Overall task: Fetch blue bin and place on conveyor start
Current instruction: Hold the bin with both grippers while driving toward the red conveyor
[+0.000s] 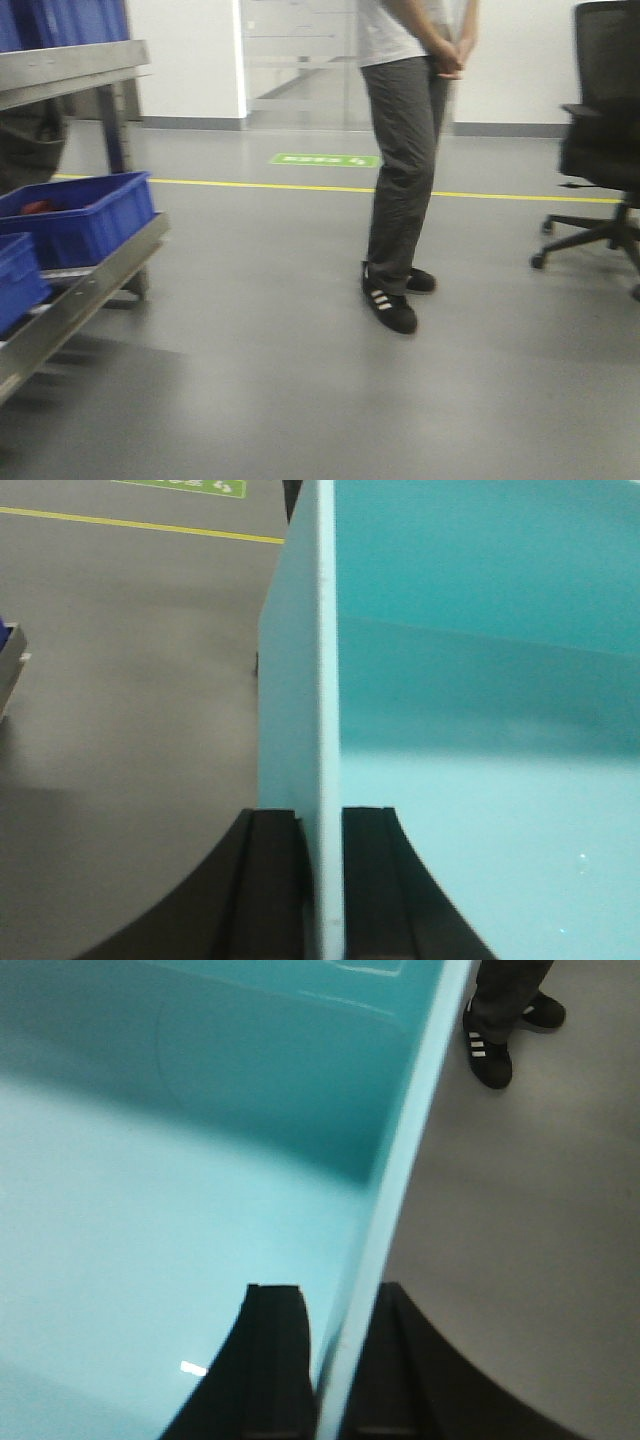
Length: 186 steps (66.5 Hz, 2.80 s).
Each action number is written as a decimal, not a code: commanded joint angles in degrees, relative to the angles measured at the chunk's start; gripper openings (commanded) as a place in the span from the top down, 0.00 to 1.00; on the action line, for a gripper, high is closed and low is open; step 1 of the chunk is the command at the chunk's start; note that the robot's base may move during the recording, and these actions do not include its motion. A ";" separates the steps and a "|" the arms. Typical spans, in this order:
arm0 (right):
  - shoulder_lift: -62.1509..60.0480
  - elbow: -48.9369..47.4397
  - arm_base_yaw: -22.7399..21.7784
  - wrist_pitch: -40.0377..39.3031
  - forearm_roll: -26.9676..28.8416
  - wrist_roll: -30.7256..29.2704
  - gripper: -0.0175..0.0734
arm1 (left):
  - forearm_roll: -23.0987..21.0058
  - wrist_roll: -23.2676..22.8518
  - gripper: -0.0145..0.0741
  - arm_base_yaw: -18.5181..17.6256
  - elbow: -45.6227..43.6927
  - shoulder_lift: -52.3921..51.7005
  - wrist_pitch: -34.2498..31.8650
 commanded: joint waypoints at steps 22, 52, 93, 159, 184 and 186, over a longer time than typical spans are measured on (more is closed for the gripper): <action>-0.54 -0.32 -0.39 -0.73 -1.28 -1.38 0.98 | -1.35 -0.54 0.96 0.14 -0.48 -0.85 -3.95; -0.54 -0.32 -0.39 -0.73 -1.28 -1.38 0.98 | -1.35 -0.54 0.96 0.14 -0.48 -0.85 -3.95; -0.54 -0.32 -0.39 -0.87 -1.17 -1.38 0.98 | -1.35 -0.54 0.96 0.14 -0.48 -0.85 -3.95; -0.54 -0.32 -0.39 -1.41 -1.17 -1.38 0.98 | -1.35 -0.54 0.96 0.14 -0.48 -0.85 -3.83; -0.54 -0.32 -0.39 -1.89 -1.17 -1.38 0.98 | -1.35 -0.54 0.96 0.14 -0.48 -0.85 -3.83; -0.54 -0.32 -0.39 -1.89 -1.17 -1.38 0.98 | -1.35 -0.54 0.96 0.14 -0.48 -0.85 -3.83</action>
